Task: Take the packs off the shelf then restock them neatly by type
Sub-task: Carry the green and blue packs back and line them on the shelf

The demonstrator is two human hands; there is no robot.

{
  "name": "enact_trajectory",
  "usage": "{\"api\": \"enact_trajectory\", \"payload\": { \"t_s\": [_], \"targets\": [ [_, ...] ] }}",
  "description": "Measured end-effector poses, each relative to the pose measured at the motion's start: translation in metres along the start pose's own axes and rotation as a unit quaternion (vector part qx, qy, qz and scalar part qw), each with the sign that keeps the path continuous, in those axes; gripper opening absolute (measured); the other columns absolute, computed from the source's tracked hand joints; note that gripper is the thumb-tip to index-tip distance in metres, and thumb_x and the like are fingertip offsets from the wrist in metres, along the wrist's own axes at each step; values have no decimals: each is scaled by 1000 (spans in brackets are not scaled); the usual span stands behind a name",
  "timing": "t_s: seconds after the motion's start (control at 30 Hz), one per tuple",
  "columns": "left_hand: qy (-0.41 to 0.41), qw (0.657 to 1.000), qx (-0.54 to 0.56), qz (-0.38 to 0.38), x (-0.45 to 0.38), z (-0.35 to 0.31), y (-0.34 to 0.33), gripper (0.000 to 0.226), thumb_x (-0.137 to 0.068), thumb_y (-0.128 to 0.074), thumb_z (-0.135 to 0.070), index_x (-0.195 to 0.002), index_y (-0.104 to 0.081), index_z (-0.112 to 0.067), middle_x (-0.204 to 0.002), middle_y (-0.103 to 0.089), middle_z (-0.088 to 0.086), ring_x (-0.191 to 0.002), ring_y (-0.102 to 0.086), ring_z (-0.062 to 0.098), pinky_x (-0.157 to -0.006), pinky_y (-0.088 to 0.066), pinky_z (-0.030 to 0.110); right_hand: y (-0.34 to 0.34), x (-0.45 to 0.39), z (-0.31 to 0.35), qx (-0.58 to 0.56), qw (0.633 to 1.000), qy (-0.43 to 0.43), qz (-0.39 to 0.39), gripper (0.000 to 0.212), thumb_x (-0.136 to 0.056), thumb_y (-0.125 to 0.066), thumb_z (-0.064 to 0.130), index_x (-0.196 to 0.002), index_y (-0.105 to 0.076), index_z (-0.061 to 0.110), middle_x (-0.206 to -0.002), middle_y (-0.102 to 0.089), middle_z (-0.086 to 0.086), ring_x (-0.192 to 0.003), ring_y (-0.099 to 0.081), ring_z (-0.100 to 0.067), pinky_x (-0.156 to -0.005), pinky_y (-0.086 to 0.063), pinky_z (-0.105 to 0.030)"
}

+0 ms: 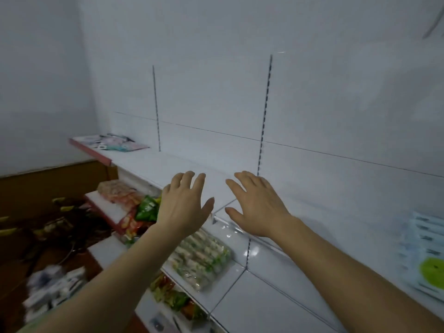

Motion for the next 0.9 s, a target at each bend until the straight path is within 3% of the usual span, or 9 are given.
{"api": "enact_trajectory", "payload": {
  "t_s": [0.27,0.47,0.67,0.9],
  "targets": [
    [129,990,-55,33,54,188,24,61,-95,-47,-56,-147,-34,-27,-155,-34,4,-143,-26,30,-112,-33,51,-50,-113,164,-50,992,118,10,70,-98,-43,51,-156,-23,18,-162,-22,-11,-150,-15,-28,-121,-17,-47],
    [230,967,-87,67,84,302,17,64,-97,-47,-56,-151,-28,-28,-159,-26,4,-146,-20,30,-115,-31,50,-102,-185,266,-56,980,192,25,72,-95,-41,57,-155,-25,19,-157,-30,-10,-145,-25,-30,-119,-21,-49],
    [283,946,-109,115,92,390,-22,68,-97,-48,-55,-154,-22,-28,-161,-21,5,-148,-16,31,-117,-30,50,-178,-253,330,-90,963,246,61,71,-96,-43,56,-156,-22,21,-160,-26,-8,-149,-19,-29,-120,-20,-50],
    [307,927,-127,171,47,498,-95,67,-97,-46,-55,-154,-22,-27,-158,-28,5,-146,-24,30,-114,-36,47,-283,-372,373,-128,943,285,111,73,-96,-45,54,-156,-20,20,-160,-25,-7,-150,-17,-28,-120,-18,-48]
  ]
}}
Point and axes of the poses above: each hand's wrist, its own x-axis away from the middle knuckle, its own y-axis out of the back of the hand, z = x × y, the point moved 2 cm from there along -x, towards the middle knuckle
